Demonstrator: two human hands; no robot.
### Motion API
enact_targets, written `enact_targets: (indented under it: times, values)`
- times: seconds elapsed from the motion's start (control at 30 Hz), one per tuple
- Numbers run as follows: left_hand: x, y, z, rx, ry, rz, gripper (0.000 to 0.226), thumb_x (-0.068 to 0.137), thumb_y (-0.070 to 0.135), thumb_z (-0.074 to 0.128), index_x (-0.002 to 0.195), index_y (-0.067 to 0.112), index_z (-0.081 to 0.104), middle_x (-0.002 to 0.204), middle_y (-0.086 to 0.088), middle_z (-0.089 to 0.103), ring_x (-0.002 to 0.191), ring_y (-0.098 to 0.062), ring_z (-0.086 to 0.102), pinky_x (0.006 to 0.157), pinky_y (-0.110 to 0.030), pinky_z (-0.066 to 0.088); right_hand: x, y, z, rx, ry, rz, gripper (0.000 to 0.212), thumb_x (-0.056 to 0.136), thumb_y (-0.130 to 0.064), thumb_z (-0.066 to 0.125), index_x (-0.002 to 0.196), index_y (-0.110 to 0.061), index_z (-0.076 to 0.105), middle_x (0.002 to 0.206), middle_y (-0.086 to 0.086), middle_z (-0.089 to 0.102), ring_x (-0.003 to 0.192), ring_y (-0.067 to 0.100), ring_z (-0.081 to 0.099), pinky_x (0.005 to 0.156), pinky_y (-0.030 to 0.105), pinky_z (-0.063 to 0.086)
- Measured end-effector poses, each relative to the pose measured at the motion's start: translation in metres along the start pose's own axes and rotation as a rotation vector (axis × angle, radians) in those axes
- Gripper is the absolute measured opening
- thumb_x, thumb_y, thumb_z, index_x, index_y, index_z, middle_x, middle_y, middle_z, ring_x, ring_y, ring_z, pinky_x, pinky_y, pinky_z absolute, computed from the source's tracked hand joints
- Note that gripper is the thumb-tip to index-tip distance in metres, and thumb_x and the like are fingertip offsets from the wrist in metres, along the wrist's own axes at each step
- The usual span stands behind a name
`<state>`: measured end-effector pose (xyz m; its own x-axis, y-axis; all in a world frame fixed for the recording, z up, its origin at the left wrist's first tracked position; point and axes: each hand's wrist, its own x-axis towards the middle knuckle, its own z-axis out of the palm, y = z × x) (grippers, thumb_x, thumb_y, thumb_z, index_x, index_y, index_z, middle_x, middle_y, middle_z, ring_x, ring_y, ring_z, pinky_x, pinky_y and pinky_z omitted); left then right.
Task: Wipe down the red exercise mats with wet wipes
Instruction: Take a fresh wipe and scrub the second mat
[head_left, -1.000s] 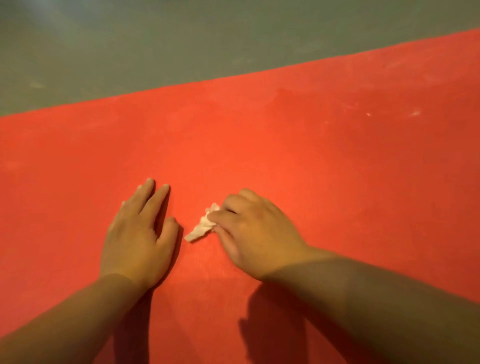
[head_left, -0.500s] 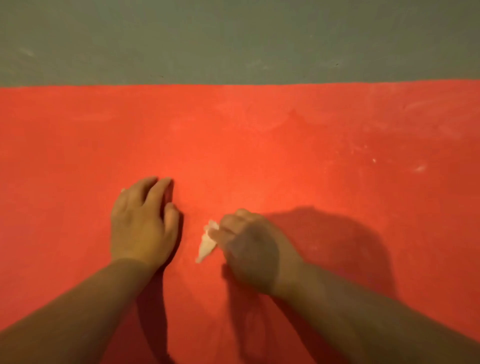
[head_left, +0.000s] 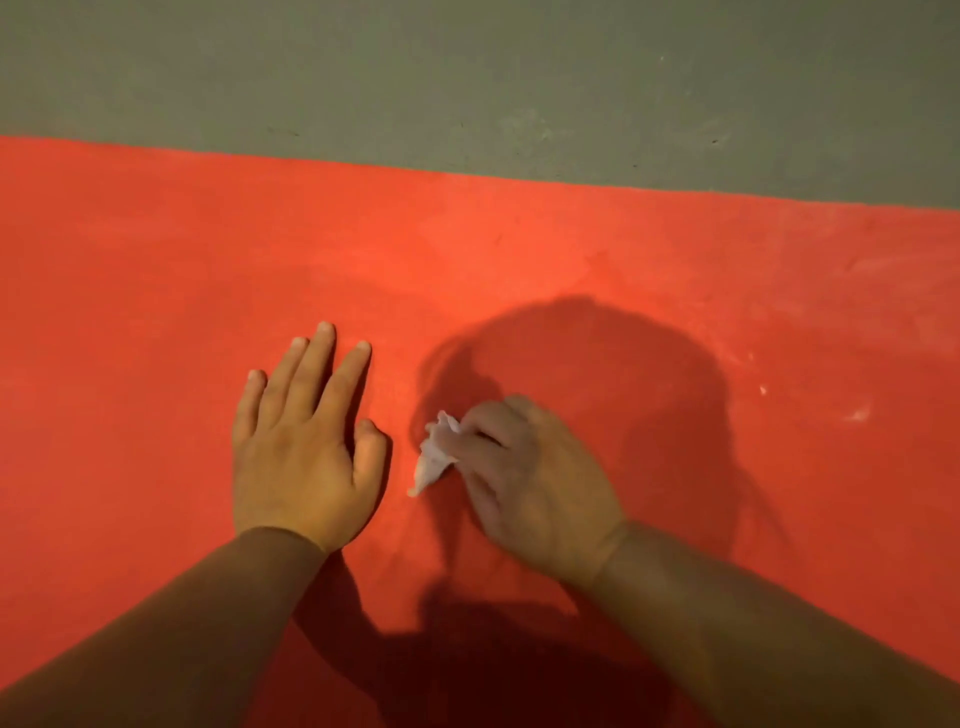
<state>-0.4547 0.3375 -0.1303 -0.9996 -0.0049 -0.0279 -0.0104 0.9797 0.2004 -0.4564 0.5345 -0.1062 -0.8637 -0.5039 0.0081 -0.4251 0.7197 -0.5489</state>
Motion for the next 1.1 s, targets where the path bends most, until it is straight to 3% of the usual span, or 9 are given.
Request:
enact_targets:
  times: [0.07,0.27,0.43,0.53,0.6,0.7,0.77,0.97,1.1]
  values:
    - [0.002,0.000,0.000,0.001,-0.007,-0.005,0.064,0.078,0.035,0.038,0.141,0.023,0.044,0.155,-0.003,0.030,0.143,-0.021,0.024,0.117,-0.045,0.012,0.005,0.035,-0.019,-0.100,0.022,-0.007,0.019,0.089,-0.016,0.055,0.098,-0.011,0.071,0.086,0.009,0.064,0.077,0.032,0.058,0.070,0.044,0.045]
    - [0.005,0.002,-0.002,0.008,0.003,-0.010,0.064,0.076,0.034,0.039,0.138,0.021,0.047,0.154,-0.005,0.032,0.142,-0.022,0.025,0.116,-0.046,0.013,0.032,0.084,-0.054,-0.188,0.369,0.623,0.020,0.081,-0.013,0.058,0.096,-0.009,0.070,0.087,0.016,0.062,0.083,0.038,0.055,0.078,0.040,0.038]
    - [0.006,0.001,-0.003,0.023,-0.004,-0.004,0.066,0.073,0.035,0.039,0.136,0.020,0.049,0.153,-0.005,0.033,0.141,-0.023,0.027,0.115,-0.047,0.016,0.030,-0.011,-0.003,-0.008,0.083,0.069,0.015,0.079,-0.010,0.060,0.083,-0.021,0.069,0.077,0.001,0.057,0.075,0.025,0.052,0.069,0.039,0.043]
    - [0.007,-0.001,-0.001,0.021,0.015,0.004,0.066,0.073,0.036,0.039,0.136,0.021,0.050,0.152,-0.005,0.035,0.141,-0.024,0.029,0.114,-0.048,0.018,0.026,-0.011,0.000,-0.031,-0.041,-0.078,0.011,0.084,-0.018,0.058,0.084,-0.022,0.068,0.078,0.000,0.059,0.076,0.025,0.053,0.067,0.041,0.044]
    - [0.007,-0.003,0.000,0.021,0.005,0.013,0.065,0.074,0.037,0.038,0.136,0.022,0.049,0.152,-0.005,0.035,0.141,-0.024,0.029,0.115,-0.047,0.017,0.026,0.025,-0.013,-0.118,0.108,0.082,0.014,0.083,-0.017,0.056,0.082,-0.021,0.070,0.080,0.005,0.065,0.079,0.030,0.058,0.072,0.041,0.046]
    - [0.006,-0.006,0.000,0.021,-0.019,0.039,0.065,0.077,0.040,0.035,0.139,0.024,0.046,0.153,-0.005,0.033,0.141,-0.024,0.026,0.115,-0.046,0.014,0.020,0.070,-0.044,-0.241,0.412,0.611,0.024,0.082,-0.019,0.052,0.092,-0.011,0.072,0.095,0.014,0.068,0.091,0.036,0.058,0.084,0.039,0.042]
    - [0.007,-0.006,0.000,0.004,-0.026,0.041,0.068,0.076,0.041,0.033,0.140,0.025,0.045,0.154,-0.004,0.031,0.142,-0.023,0.024,0.115,-0.046,0.013,0.022,0.067,-0.033,-0.282,0.484,0.723,0.023,0.082,-0.012,0.055,0.097,-0.002,0.069,0.096,0.021,0.063,0.093,0.039,0.056,0.084,0.039,0.039]
    - [0.007,-0.007,-0.001,-0.021,-0.031,0.074,0.066,0.076,0.038,0.038,0.140,0.023,0.046,0.154,-0.005,0.031,0.143,-0.024,0.025,0.116,-0.048,0.013,0.036,-0.012,0.015,-0.187,0.347,0.475,0.016,0.080,-0.007,0.061,0.094,-0.005,0.069,0.090,0.015,0.063,0.088,0.035,0.059,0.081,0.034,0.038]
    - [0.007,-0.007,0.001,0.001,-0.006,0.064,0.066,0.076,0.039,0.035,0.139,0.023,0.047,0.153,-0.005,0.033,0.141,-0.024,0.027,0.115,-0.049,0.015,0.012,-0.010,0.004,-0.229,0.037,0.167,0.016,0.083,-0.020,0.055,0.093,-0.014,0.067,0.085,0.008,0.060,0.084,0.031,0.056,0.075,0.041,0.046]
